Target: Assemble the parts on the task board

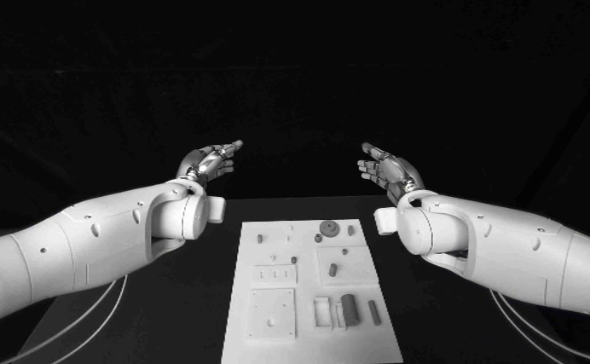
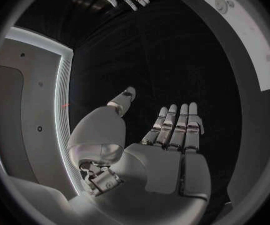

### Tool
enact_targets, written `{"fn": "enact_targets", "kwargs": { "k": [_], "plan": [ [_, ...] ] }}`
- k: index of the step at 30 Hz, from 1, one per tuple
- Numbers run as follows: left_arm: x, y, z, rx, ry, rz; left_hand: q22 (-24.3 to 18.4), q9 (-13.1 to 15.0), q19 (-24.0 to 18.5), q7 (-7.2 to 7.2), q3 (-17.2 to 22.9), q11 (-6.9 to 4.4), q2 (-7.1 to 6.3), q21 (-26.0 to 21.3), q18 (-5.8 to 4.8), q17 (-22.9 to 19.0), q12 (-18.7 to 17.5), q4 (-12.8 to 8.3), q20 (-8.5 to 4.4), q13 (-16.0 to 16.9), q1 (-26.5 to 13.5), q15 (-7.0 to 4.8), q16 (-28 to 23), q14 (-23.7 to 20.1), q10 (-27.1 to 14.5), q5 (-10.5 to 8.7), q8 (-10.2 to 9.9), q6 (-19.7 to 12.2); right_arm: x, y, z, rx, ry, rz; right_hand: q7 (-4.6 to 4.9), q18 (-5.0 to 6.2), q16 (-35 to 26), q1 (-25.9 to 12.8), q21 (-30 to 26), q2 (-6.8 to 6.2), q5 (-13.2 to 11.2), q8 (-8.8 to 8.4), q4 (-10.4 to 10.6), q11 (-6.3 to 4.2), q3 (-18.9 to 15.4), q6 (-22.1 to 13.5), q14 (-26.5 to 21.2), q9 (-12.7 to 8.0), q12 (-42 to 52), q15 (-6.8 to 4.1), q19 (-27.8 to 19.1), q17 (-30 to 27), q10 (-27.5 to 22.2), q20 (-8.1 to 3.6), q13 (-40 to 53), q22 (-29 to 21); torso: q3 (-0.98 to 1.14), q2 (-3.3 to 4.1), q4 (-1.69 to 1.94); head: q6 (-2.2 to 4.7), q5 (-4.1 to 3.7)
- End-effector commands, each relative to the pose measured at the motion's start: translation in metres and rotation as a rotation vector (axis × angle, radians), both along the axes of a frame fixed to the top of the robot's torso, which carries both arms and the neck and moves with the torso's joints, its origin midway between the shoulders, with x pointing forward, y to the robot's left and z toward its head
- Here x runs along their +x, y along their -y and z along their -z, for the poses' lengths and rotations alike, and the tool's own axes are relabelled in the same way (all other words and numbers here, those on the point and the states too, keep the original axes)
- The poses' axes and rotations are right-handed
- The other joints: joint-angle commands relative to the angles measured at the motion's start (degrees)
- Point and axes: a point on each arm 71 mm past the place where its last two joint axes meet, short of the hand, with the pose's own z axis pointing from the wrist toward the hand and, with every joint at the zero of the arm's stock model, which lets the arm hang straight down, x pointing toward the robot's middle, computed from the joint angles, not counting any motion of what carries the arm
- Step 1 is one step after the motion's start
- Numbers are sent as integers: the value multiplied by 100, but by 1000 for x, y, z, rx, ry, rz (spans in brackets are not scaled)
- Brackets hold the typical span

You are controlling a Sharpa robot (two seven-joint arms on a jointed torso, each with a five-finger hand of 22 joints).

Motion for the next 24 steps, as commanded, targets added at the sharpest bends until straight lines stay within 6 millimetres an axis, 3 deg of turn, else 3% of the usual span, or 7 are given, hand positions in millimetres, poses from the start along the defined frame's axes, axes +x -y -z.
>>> {"fn": "enact_targets", "kwargs": {
  "k": [1, 3, 10, 15, 16, 17, 24],
  "plan": [
    [8, 2, 1, 2, -127, 115, 51, 28, 43, 189, 33, 8, -1, 21, -86, 47, 22, -7, 8, 5, 62, 7, 25, 51, 41, 15, 34, 41, 9, -7, 0, 27, -111, -199, 712, 88, 149, 383, 87, 84, -400, 115, -342, 27, 175, 115, 126, 105, 61, 36, 60, 106, 217, 81, 32, 344, 0, -1, -1, 0, 0],
    [13, -2, -4, 15, -139, 118, 51, 37, 67, 199, 32, 12, 3, 31, -86, 88, 23, -6, 0, 7, 77, 7, 62, 117, 55, 15, 40, 50, 17, -4, -3, 15, -135, -236, 702, 96, 229, 596, 136, 27, -619, 189, -535, 19, 233, 180, 190, 174, 89, 26, 112, 166, 326, 74, 46, 515, 0, -1, -1, 0, 0],
    [18, -6, -8, 27, -151, 121, 62, 179, 360, 286, 20, 64, -30, 130, -51, 140, 104, -14, -96, 35, 136, 30, 257, 426, 262, 8, 196, 258, 33, 3, -13, -18, -187, -315, 712, 167, 537, 1162, 350, -264, -635, 532, -998, 15, 317, 531, 483, 534, 204, 19, 462, 394, 694, 52, 97, 1478, 0, -1, -1, 0, 0],
    [18, -6, -8, 27, -151, 121, 84, 289, 1062, 510, 66, 236, -79, 374, 227, 310, 501, -136, -186, 184, 281, -25, 750, 1370, 1125, 12, 462, 859, 37, 6, -17, -30, -204, -340, 782, 307, 878, 1579, 545, -429, -623, 904, -1319, 82, 361, 1041, 1064, 823, 427, 144, 918, 546, 1191, 22, 169, 1965, 0, -1, -1, 0, 0],
    [18, -6, -8, 27, -151, 121, 92, 314, 1206, 530, 81, 230, -76, 426, 282, 346, 589, -177, -214, 222, 320, -58, 838, 1550, 1330, 9, 539, 1025, 37, 6, -17, -31, -204, -340, 799, 352, 961, 1633, 580, -452, -615, 964, -1356, 96, 380, 1158, 1235, 846, 500, 115, 1034, 577, 1349, 15, 196, 1956, 0, -1, -1, 0, 0],
    [14, -5, 3, 18, -173, 183, 108, 326, 1419, 545, 103, 217, -71, 509, 345, 400, 664, -230, -258, 255, 367, -128, 959, 1793, 1533, 13, 598, 1181, 56, 29, -18, -509, 6, -337, 796, 399, 997, 1668, 601, -466, -624, 1003, -1389, 92, 389, 1253, 1355, 859, 538, 74, 1161, 586, 1467, 20, 204, 1933, -40, -6, 6, -110, 59],
    [9, -6, 2, 19, -154, 229, 82, 335, 2131, 363, 316, -63, 45, 679, 401, 594, 886, -636, -450, 409, 673, -404, 1228, 2486, 2448, 395, 795, 1986, 58, 33, -15, -655, 58, -352, 714, 684, 1254, 1794, 682, -544, -598, 1158, -1555, -143, 445, 1750, 2172, 916, 771, -192, 1908, 709, 2181, 25, 333, 1795, -26, 7, 15, -87, 74]
  ]
}}
